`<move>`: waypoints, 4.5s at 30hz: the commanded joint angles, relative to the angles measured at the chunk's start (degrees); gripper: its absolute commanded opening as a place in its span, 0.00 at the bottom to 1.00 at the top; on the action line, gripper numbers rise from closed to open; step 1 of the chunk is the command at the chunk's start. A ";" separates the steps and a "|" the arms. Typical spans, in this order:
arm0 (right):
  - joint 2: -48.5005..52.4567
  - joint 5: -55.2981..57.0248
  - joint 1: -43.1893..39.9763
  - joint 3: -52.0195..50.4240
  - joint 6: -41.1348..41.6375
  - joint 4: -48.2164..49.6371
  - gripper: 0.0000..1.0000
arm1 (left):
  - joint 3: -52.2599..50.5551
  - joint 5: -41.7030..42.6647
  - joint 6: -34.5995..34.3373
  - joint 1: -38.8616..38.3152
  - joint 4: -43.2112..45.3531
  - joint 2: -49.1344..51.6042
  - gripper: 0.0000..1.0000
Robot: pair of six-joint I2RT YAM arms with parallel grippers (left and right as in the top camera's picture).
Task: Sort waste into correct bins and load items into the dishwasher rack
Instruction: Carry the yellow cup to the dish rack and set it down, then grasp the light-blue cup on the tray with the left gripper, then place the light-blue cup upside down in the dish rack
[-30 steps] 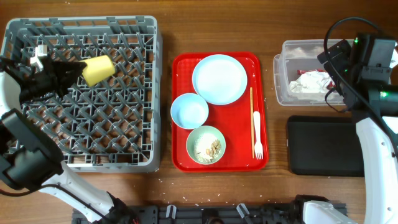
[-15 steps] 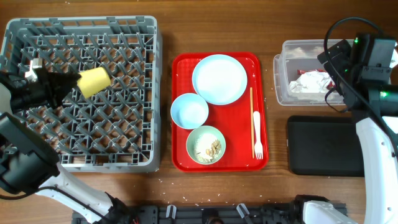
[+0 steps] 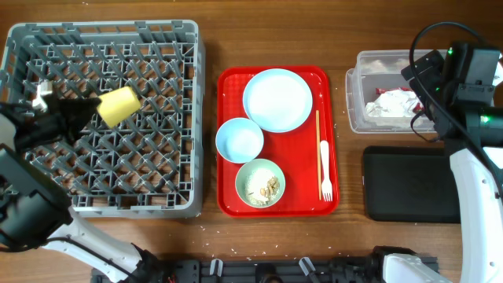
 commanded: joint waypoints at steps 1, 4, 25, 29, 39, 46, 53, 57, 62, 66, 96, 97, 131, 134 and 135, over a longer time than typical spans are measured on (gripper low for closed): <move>-0.04 1.16 -0.13 0.04 0.59 -0.02 1.00 | -0.74 -9.31 1.07 4.68 -1.38 0.52 0.08; -0.04 1.16 -0.13 0.04 0.61 -0.02 1.00 | -0.72 -11.63 1.03 6.43 -2.14 0.52 0.18; -0.04 1.16 -0.13 0.04 0.61 -0.02 0.99 | 4.11 -66.69 -25.99 -29.97 9.11 -19.23 0.04; -0.04 1.16 -0.13 0.04 0.61 -0.04 1.00 | 4.11 -73.81 -27.71 -32.68 10.10 -16.09 0.04; -0.04 1.16 -0.13 0.04 0.61 -0.02 1.00 | 3.78 -75.58 -28.02 -30.53 8.24 -10.51 0.04; -0.04 1.16 -0.13 0.04 0.61 -0.02 1.00 | 3.80 -78.36 -32.35 -23.17 2.93 -11.47 0.04; -0.04 1.16 -0.13 0.04 0.61 -0.02 1.00 | 3.80 -70.88 -31.87 -20.92 1.18 -17.90 0.04; -0.04 1.16 -0.13 0.04 0.61 -0.02 1.00 | 3.80 -51.30 -25.38 -24.00 0.74 -22.56 0.04; -0.04 1.16 -0.13 0.04 0.59 -0.02 1.00 | 3.80 -44.37 -22.67 -37.29 1.03 -25.07 0.04; -0.04 1.16 -0.13 0.04 0.59 -0.02 1.00 | 3.78 -48.85 -22.91 -53.59 4.17 -22.45 0.43; -0.04 1.16 -0.13 0.04 0.61 -0.02 1.00 | 3.74 -83.36 -42.51 -85.92 14.38 1.73 0.30; -0.04 1.16 -0.13 0.04 0.59 -0.02 1.00 | 3.69 -83.38 -42.51 -85.92 14.36 1.86 0.30; -0.04 1.16 -0.13 0.04 0.61 -0.02 1.00 | 7.72 -80.24 -31.56 -82.62 9.46 -17.55 0.04; -0.04 1.14 -0.13 0.04 0.61 -0.02 1.00 | 7.72 -78.79 -26.49 -76.98 11.17 -20.57 0.04; -0.04 1.16 -0.13 0.04 0.61 -0.02 1.00 | 7.72 -78.79 -25.75 -75.25 11.43 -20.70 0.04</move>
